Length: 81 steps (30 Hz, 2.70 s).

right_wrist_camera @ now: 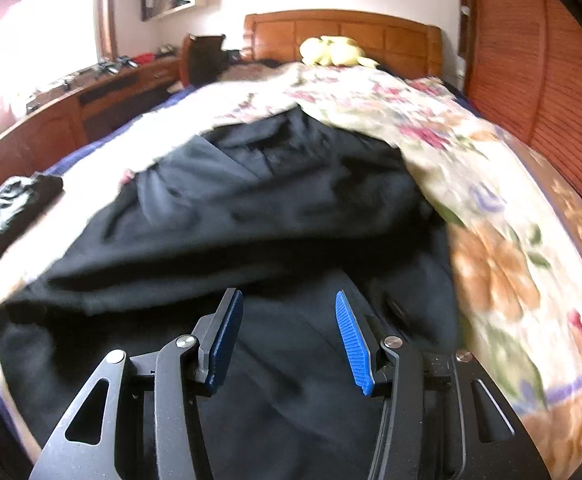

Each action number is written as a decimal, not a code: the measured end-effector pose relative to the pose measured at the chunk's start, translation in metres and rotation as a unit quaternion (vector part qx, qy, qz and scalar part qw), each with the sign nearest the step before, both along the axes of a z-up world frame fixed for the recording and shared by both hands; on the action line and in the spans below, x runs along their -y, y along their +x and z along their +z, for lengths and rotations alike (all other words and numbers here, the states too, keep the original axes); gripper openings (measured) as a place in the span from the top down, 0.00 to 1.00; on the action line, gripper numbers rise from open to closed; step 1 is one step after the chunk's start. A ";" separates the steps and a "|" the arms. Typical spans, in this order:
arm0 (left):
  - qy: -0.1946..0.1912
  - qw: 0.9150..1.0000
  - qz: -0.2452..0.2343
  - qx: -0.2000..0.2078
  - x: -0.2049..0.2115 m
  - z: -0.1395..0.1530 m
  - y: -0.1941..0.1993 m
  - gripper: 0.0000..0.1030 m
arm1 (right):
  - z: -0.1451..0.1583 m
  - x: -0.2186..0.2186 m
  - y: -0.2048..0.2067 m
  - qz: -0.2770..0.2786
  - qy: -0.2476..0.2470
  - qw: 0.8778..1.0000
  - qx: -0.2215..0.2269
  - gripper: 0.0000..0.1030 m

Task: Fold large clothes

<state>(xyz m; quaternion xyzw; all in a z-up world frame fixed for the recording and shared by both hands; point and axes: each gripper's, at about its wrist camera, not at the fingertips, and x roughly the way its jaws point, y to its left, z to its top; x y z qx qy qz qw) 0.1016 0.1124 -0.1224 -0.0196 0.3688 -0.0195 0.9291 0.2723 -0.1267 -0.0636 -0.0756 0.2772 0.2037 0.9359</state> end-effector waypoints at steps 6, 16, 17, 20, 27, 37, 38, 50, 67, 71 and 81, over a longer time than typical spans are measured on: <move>-0.005 1.000 0.005 -0.004 -0.009 -0.005 -0.006 0.66 | 0.002 -0.061 0.025 0.043 -0.035 0.998 -0.012 0.51; -0.008 1.000 0.005 -0.018 -0.011 -0.018 -0.005 0.66 | -0.046 -0.111 0.061 0.079 -0.102 0.989 -0.076 0.50; -0.008 1.000 0.004 -0.019 -0.011 -0.018 -0.005 0.66 | -0.046 -0.112 0.059 0.079 -0.104 0.989 -0.073 0.50; -0.005 1.000 0.004 -0.020 -0.011 -0.019 -0.005 0.66 | -0.046 -0.109 0.053 0.080 -0.105 0.989 -0.073 0.50; -0.004 0.999 0.011 -0.034 -0.014 -0.034 0.001 0.66 | -0.036 -0.075 0.013 0.097 -0.097 0.988 -0.067 0.50; 0.001 1.000 0.011 -0.028 -0.009 -0.040 0.004 0.65 | -0.019 0.039 -0.066 0.039 -0.093 0.994 -0.046 0.50; 0.002 1.000 0.012 -0.029 -0.008 -0.040 0.004 0.65 | -0.018 0.051 -0.072 0.027 -0.090 0.995 -0.045 0.50; 0.008 0.999 0.014 -0.030 -0.007 -0.040 0.005 0.65 | -0.033 0.119 -0.100 -0.063 -0.069 0.992 -0.085 0.40; -0.014 0.999 0.005 -0.036 -0.012 -0.033 -0.015 0.65 | -0.045 0.118 -0.099 -0.009 -0.044 0.992 -0.114 0.49; -0.009 0.999 -0.004 -0.040 -0.008 -0.031 -0.009 0.89 | -0.047 0.121 -0.100 0.005 -0.033 0.993 -0.117 0.74; 0.024 0.999 -0.009 0.041 0.013 0.038 -0.033 0.96 | 0.005 0.114 -0.126 0.024 -0.040 0.997 -0.062 0.91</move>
